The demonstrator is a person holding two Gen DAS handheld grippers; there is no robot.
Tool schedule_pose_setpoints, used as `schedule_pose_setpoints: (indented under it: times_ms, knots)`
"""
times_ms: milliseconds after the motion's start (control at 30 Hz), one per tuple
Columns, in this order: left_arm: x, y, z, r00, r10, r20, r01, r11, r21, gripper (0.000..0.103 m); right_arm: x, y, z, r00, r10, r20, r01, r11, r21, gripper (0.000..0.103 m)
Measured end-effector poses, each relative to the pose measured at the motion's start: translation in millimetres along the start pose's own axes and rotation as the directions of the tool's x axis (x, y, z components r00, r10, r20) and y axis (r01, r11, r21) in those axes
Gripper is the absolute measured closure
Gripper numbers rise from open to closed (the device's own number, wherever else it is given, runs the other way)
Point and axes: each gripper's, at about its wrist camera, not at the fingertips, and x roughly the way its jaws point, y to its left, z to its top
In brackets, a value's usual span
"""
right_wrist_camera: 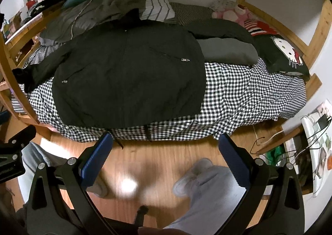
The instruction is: Fold large clothes
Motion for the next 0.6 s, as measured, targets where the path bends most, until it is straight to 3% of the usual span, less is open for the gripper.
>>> schedule_pose_setpoints:
  times_ms: [600]
  knots:
    - [-2.1,-12.5,-2.8,1.0,0.003,-0.002,-0.003,1.0,0.03,0.005,2.5,-12.2,-10.9,1.0,0.025,-0.016,-0.025,0.999,0.035,0.003]
